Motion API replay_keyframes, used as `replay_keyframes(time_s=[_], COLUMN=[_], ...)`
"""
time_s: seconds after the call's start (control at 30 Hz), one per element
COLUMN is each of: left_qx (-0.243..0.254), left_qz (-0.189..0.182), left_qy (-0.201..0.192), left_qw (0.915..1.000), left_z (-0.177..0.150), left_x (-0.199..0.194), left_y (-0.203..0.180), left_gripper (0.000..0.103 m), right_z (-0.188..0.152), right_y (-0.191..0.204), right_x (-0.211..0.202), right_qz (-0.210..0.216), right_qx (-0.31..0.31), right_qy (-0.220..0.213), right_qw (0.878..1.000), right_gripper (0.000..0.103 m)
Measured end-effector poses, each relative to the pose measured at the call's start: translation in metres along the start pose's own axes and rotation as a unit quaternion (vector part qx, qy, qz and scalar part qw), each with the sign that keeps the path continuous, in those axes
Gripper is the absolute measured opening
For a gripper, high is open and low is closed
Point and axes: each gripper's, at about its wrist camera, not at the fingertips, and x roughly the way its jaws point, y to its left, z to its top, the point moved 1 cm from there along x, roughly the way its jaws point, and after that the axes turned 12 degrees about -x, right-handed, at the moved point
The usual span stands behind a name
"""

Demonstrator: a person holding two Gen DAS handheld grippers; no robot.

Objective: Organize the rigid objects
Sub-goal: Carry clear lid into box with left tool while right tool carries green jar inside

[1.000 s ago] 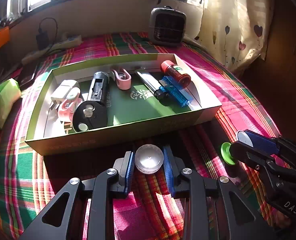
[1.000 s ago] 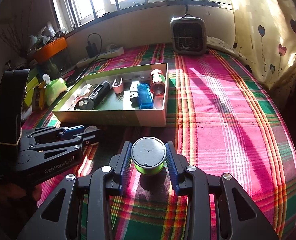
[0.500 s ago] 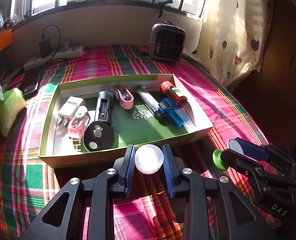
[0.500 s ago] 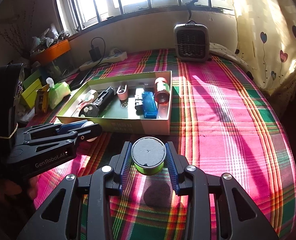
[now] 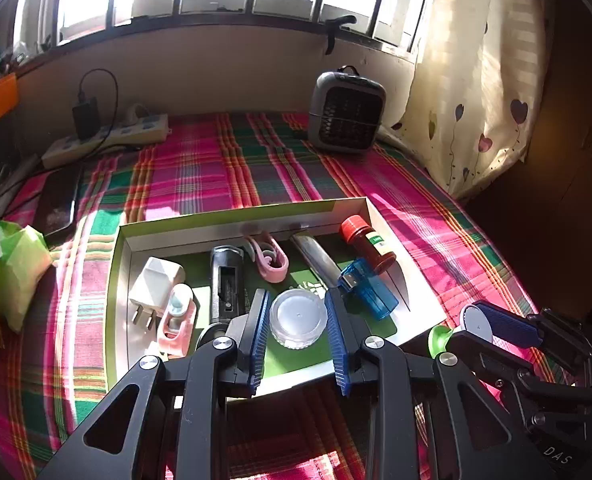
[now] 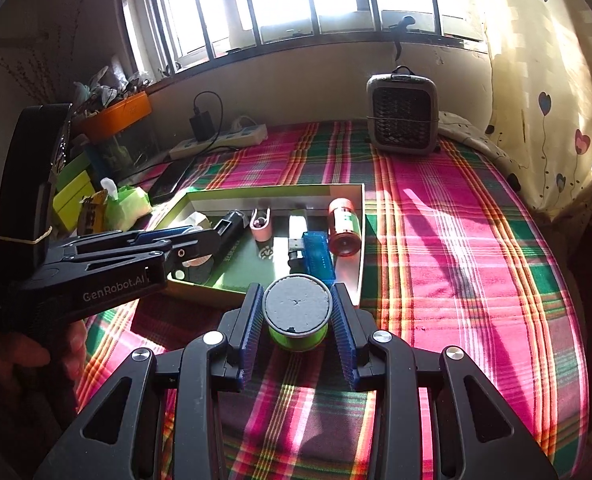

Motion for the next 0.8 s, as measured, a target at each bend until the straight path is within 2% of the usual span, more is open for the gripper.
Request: replay_keyframes(time_s=[0.37, 0.8], left_qx=[0.010, 0.018], left_qz=[0.002, -0.007], left_qy=[0.015, 0.035], left_qw=[0.9998, 0.9992], left_z=[0.018, 0.025], left_x=[0.028, 0.051], left_y=[0.009, 0.019], left_gripper=[0.027, 0.027], right_z=[0.020, 0.027], right_y=[0.000, 0.008], right_x=[0.025, 0.066], right_qz=[0.013, 0.034], right_qx=[-0.001, -0.019], right_qy=[-0.001, 0.028], right_qw=[1.000, 0.999], right_gripper=[0.036, 0.036])
